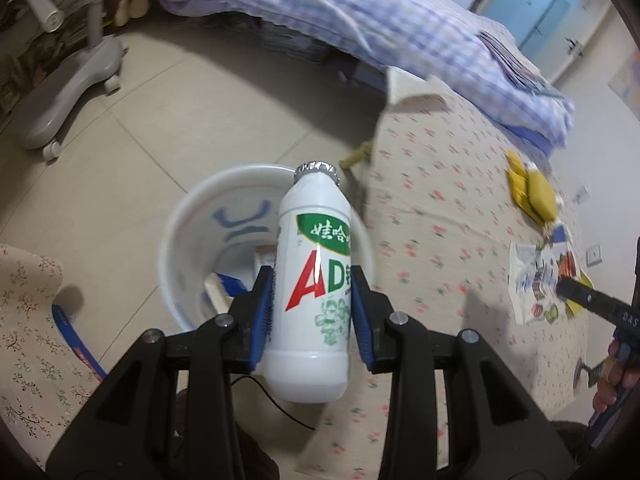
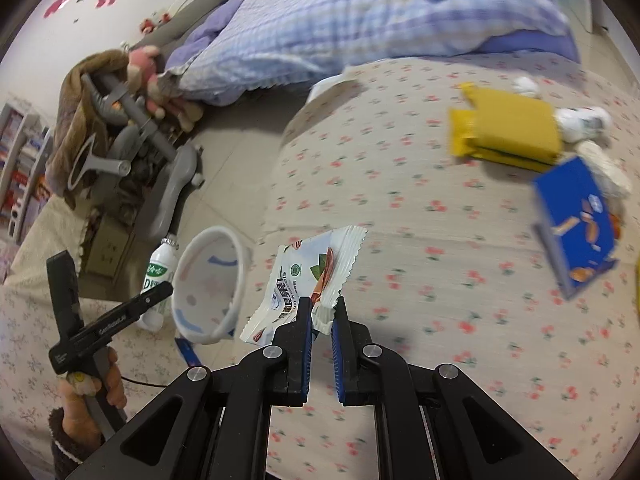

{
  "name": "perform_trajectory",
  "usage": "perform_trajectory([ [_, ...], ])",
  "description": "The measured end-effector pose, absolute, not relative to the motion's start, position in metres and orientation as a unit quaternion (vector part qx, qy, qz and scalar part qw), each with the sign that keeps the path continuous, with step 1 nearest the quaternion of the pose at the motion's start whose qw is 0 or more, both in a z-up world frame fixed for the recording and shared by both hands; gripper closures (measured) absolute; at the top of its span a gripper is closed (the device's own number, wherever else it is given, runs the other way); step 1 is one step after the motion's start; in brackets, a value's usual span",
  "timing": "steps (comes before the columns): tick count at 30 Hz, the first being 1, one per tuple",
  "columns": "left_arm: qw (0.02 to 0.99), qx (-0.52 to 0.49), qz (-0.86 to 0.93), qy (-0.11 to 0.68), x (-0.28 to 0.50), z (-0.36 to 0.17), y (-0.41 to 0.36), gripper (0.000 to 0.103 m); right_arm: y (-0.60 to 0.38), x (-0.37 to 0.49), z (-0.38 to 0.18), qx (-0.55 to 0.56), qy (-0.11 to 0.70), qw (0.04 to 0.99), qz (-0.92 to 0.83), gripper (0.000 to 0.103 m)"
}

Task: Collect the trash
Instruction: 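Carry the bottle over the white bin and open the left tool to drop it, then open the right tool over the white bin to drop the wrapper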

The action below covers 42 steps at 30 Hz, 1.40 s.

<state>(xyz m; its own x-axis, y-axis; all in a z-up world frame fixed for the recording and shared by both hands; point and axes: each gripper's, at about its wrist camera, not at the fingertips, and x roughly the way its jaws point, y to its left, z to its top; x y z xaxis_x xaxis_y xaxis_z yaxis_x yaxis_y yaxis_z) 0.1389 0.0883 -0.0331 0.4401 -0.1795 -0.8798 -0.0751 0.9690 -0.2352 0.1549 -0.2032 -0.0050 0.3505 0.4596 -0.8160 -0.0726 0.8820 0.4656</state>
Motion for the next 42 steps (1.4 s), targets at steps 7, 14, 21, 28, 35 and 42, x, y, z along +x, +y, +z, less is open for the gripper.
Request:
perform_trajectory([
  [7, 0.834, -0.113, 0.035, 0.539, 0.136, -0.039, 0.115, 0.018, -0.155, 0.169, -0.011, 0.167, 0.551, 0.795, 0.193, 0.093],
  [14, 0.839, -0.061, 0.064, 0.537, 0.120, -0.046, 0.136, 0.011, -0.114, 0.181, -0.020, 0.158, 0.558, 0.787, 0.211, 0.093],
  [21, 0.833, -0.052, 0.075, 0.545, 0.113, -0.049, 0.158, 0.011, -0.071, 0.191, -0.032, 0.147, 0.565, 0.780, 0.225, 0.093],
  [28, 0.831, -0.065, 0.074, 0.547, 0.113, -0.050, 0.165, 0.011, -0.049, 0.199, -0.046, 0.157, 0.567, 0.774, 0.234, 0.072],
  [35, 0.833, -0.070, 0.070, 0.544, 0.112, -0.046, 0.164, 0.010, -0.041, 0.201, -0.043, 0.161, 0.569, 0.772, 0.235, 0.019],
  [42, 0.833, -0.070, 0.069, 0.545, 0.111, -0.047, 0.160, 0.005, -0.046, 0.195, -0.040, 0.128, 0.567, 0.785, 0.215, 0.017],
])
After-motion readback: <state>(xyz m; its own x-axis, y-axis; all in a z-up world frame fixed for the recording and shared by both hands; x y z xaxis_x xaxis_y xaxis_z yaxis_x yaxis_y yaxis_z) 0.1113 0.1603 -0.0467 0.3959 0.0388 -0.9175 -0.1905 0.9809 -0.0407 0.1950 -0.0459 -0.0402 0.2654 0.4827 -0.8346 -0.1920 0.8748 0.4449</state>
